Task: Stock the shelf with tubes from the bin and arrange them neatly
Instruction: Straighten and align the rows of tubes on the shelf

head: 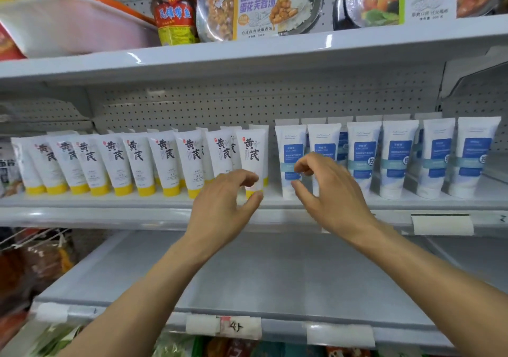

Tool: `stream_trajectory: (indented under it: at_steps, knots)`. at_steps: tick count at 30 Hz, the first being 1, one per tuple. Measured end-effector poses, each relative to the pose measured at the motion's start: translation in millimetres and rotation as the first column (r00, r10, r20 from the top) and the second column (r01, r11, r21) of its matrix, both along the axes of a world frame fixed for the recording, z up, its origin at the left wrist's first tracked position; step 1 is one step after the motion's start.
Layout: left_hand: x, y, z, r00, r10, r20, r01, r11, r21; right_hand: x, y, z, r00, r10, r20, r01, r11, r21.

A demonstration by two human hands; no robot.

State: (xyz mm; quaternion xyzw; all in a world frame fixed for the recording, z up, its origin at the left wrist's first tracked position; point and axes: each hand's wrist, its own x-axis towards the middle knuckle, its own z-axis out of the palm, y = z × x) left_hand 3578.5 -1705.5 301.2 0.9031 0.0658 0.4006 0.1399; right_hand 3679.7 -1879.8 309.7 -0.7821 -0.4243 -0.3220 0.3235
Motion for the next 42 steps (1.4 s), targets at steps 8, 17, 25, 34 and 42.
stream_trajectory:
  at_steps: [8,17,25,34,42]
  knots:
    - [12.1,109.6,98.7,0.979,-0.202,0.035,0.204,0.978,-0.053,16.6,50.9,93.7,0.996,0.070,0.054,-0.068,0.997,-0.035]
    - [92.1,172.2,164.3,0.893,-0.352,-0.281,0.378,0.925,0.043,76.6,109.1,165.4,0.996,-0.078,-0.036,0.053,0.887,-0.459]
    - [154.1,181.9,161.6,0.730,-0.285,-0.622,0.454,0.882,0.129,117.5,151.8,166.6,0.961,-0.195,-0.197,0.009,0.732,-0.682]
    - [188.0,187.1,149.3,0.641,-0.361,-0.677,0.500,0.866,0.012,142.2,177.3,162.2,0.959,-0.209,-0.192,-0.067,0.490,-0.869]
    - [208.1,196.6,158.4,0.733,-0.253,-0.631,0.356,0.934,0.040,164.2,178.5,161.0,0.975,-0.082,-0.208,-0.119,0.599,-0.792]
